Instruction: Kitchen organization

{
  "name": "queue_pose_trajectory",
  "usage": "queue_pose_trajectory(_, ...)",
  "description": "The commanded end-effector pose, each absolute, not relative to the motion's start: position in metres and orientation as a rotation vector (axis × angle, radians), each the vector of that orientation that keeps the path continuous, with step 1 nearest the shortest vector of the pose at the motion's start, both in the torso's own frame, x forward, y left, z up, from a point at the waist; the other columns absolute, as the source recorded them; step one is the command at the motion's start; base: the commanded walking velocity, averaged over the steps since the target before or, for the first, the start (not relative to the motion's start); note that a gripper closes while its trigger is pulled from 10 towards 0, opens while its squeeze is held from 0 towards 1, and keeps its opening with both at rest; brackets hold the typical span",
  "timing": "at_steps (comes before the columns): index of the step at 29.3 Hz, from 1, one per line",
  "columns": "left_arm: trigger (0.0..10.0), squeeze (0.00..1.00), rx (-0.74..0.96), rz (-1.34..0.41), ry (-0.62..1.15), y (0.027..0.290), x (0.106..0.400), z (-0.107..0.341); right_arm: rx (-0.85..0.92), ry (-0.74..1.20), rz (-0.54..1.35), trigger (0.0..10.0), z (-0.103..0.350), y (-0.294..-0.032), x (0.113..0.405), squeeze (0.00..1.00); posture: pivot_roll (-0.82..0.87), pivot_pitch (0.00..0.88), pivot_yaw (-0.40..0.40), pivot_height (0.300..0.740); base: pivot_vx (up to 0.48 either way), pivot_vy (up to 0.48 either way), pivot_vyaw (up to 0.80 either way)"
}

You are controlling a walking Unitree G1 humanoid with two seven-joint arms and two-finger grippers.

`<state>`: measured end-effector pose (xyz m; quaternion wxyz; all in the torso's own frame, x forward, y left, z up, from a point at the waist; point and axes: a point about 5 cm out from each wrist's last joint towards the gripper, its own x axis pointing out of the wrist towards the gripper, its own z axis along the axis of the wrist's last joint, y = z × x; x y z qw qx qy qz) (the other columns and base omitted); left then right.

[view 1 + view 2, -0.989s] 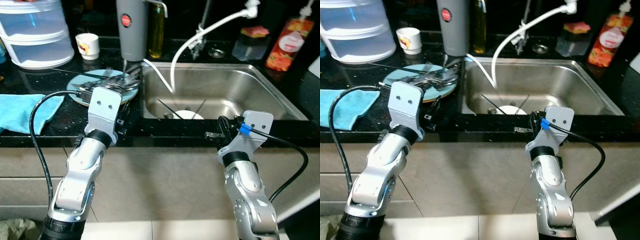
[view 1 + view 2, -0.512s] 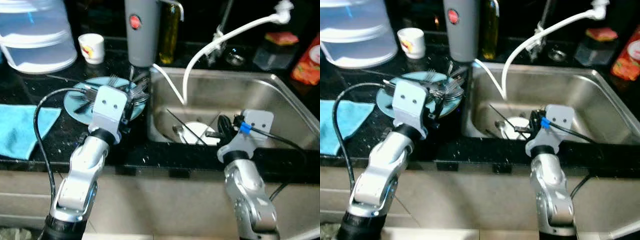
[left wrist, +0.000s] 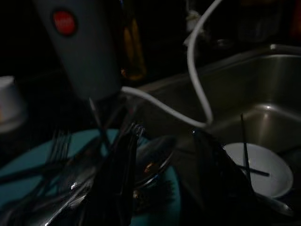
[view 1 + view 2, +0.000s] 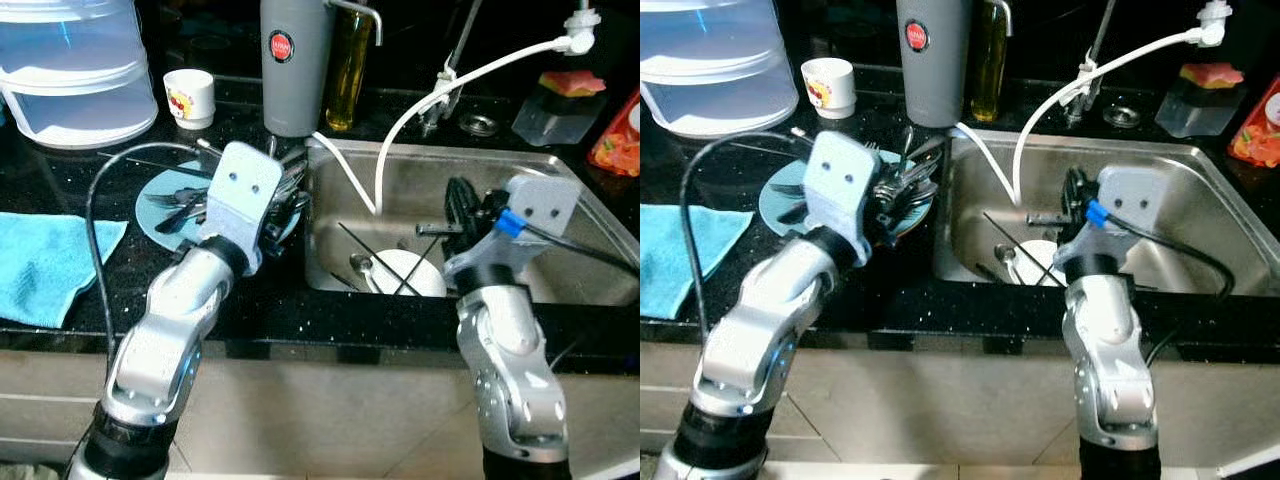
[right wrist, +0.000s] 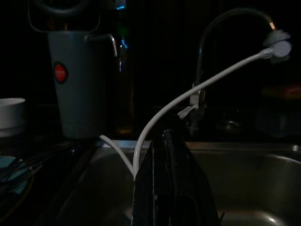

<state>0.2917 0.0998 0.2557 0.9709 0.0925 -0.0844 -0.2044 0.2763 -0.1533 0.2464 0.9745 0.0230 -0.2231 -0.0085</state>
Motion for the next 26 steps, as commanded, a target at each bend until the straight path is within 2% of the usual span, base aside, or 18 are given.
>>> queue_pose_trajectory(1,10.0,0.0,0.157,-0.368,-0.114,0.106,0.297,0.259,0.031,-0.47,-0.038,10.0,0.25,-0.157,0.274,0.0,0.2,0.042,-0.045,0.74,0.0,0.0,0.0)
queue_pose_trajectory(5,10.0,0.0,0.213,-0.348,-0.048,0.112,0.304,0.263,0.03,-0.463,-0.033,10.0,0.25,-0.157,0.274,0.0,0.2,0.042,-0.045,0.74,0.0,0.0,0.0)
queue_pose_trajectory(9,10.0,0.0,0.455,-0.391,0.038,0.118,0.311,0.257,0.046,-0.441,-0.025,10.0,0.247,-0.155,0.276,0.0,0.21,0.04,-0.047,0.74,0.0,0.0,0.0)
queue_pose_trajectory(12,10.0,0.0,0.546,-0.436,0.082,0.116,0.315,0.248,0.066,-0.428,-0.022,10.0,0.245,-0.154,0.277,0.0,0.21,0.039,-0.052,0.74,0.0,0.0,0.0)
queue_pose_trajectory(14,10.0,0.0,0.563,-0.439,0.086,0.116,0.316,0.247,0.069,-0.426,-0.021,10.0,0.244,-0.154,0.278,0.0,0.21,0.039,-0.052,0.74,0.0,0.0,0.0)
queue_pose_trajectory(17,10.0,0.0,0.618,-0.389,0.084,0.112,0.336,0.241,0.087,-0.417,-0.003,10.0,0.243,-0.148,0.281,0.0,0.2,0.034,-0.064,0.74,0.0,0.0,0.0)
queue_pose_trajectory(22,10.0,0.0,0.721,-0.41,0.031,0.103,0.341,0.24,0.092,-0.419,0.021,10.0,0.244,-0.143,0.283,0.0,0.2,0.033,-0.066,0.74,0.0,0.0,0.0)
queue_pose_trajectory(26,10.0,0.0,0.732,-0.431,0.032,0.1,0.341,0.24,0.093,-0.418,0.025,10.0,0.244,-0.143,0.284,0.0,0.19,0.035,-0.068,0.74,0.0,0.0,0.0)
